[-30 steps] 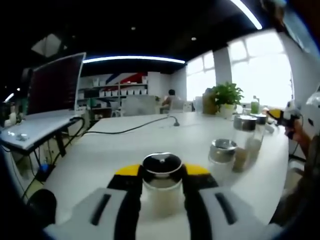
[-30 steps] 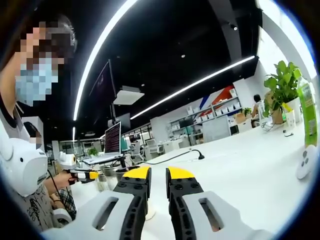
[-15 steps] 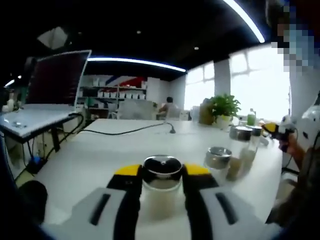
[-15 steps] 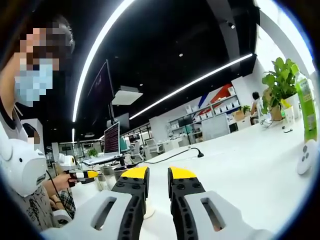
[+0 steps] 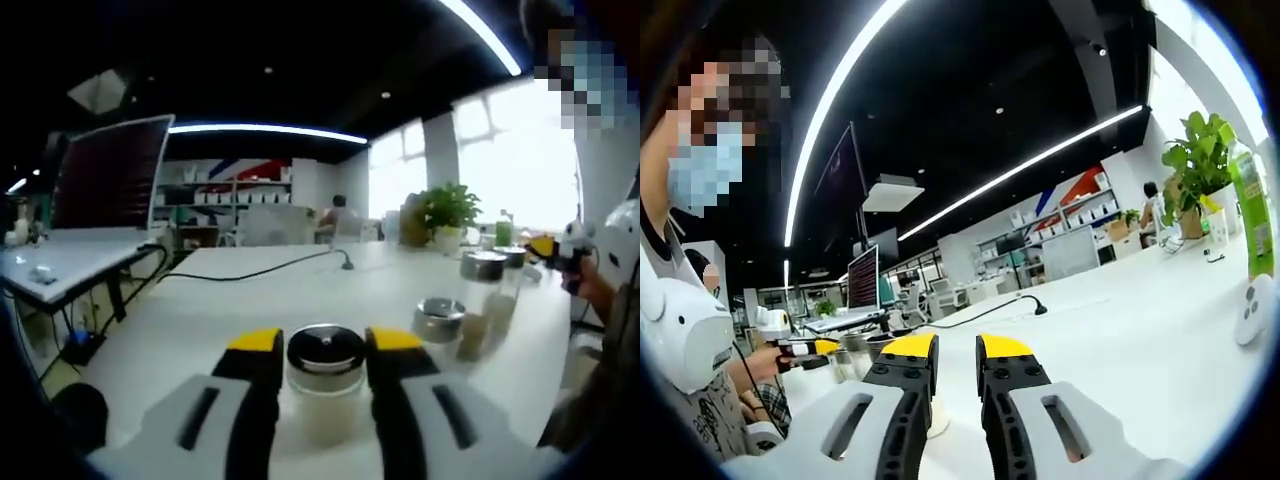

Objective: Rotate the seasoning bottle until the label or dispensing opening points toward the visible target arrow and the bottle remains upright within the marked orientation range

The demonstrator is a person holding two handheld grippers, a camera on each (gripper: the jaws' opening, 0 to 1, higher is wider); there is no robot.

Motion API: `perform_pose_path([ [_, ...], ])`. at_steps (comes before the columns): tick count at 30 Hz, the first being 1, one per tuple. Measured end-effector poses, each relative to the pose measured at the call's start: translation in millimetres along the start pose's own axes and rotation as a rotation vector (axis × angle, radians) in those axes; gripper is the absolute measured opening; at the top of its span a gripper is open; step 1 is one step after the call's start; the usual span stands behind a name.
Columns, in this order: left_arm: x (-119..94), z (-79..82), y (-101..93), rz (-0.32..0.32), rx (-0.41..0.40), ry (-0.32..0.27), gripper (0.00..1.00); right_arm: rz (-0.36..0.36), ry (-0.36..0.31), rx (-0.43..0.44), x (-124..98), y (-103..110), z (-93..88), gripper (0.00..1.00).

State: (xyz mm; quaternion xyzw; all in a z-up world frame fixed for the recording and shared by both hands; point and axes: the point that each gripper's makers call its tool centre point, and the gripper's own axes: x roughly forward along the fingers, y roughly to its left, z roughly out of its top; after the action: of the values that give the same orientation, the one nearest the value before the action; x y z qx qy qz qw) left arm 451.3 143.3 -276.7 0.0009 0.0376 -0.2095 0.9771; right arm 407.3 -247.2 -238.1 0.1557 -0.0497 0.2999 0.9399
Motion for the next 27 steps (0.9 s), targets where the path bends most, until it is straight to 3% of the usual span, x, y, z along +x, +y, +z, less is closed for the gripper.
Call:
perform_pose_path([
  [12,2.3,-0.7,0.4,-0.024,-0.025,0.023,0.33,0.009,0.005,0.008,1.3,-0.2,-1.3,0.13],
  [23,4.3,-0.7,-0.2,-0.121,-0.024,0.019,0.33,0.007,0.010,0.018,2.8,1.0,-4.7,0.12],
  [27,3.8,-1.1,-0.8,-0.184,-0.038,0.017,0.33,0.005,0.012,0.023,2.7,0.9,-6.2,0.12],
])
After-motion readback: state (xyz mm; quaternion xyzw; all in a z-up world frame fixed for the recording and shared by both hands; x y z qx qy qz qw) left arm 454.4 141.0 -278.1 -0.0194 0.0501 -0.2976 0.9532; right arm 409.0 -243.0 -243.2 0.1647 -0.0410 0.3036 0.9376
